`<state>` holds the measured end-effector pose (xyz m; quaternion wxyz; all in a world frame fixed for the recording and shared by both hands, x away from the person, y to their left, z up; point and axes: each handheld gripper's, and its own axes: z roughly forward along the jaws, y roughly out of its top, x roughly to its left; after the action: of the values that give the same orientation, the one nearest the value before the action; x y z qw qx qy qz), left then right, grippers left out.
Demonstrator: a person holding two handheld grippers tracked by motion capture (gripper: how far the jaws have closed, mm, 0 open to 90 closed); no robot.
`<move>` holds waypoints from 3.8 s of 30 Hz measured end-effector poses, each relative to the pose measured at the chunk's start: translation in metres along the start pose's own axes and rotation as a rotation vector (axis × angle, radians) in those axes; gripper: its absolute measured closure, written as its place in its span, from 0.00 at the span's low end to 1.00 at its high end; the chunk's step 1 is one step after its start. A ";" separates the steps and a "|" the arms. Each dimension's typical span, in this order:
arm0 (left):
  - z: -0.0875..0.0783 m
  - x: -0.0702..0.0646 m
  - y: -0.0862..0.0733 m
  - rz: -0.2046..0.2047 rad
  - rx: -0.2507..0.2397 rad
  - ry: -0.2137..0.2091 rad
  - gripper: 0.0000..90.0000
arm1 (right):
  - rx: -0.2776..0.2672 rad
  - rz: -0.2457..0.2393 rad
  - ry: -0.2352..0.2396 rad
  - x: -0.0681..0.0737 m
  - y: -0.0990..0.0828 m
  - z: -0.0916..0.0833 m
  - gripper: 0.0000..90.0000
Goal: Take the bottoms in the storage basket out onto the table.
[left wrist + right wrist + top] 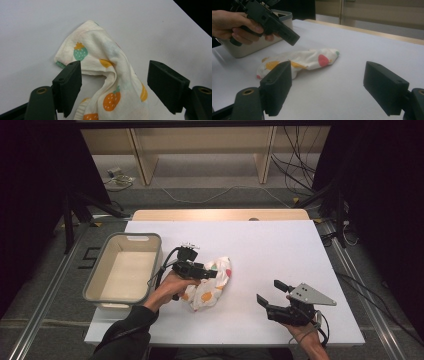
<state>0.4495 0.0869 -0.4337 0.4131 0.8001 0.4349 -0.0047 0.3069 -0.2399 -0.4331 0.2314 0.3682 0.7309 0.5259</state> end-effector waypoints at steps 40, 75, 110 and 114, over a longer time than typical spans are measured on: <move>-0.032 -0.010 -0.005 0.056 -0.182 -0.013 0.21 | -0.001 0.013 0.014 0.000 -0.001 0.001 0.26; -0.047 -0.011 -0.016 0.093 -0.311 -0.026 0.20 | 0.002 0.006 0.020 0.002 -0.001 0.002 0.26; -0.065 -0.020 -0.038 0.160 -0.368 -0.030 0.19 | 0.004 0.010 0.027 0.003 -0.001 0.002 0.26; -0.066 -0.020 -0.041 0.162 -0.379 -0.027 0.19 | 0.007 0.014 0.026 0.003 -0.002 0.003 0.26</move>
<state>0.3852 0.1285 -0.4092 0.5610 0.7403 0.3567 0.0996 0.3064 -0.2358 -0.4353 0.2169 0.3672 0.7333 0.5296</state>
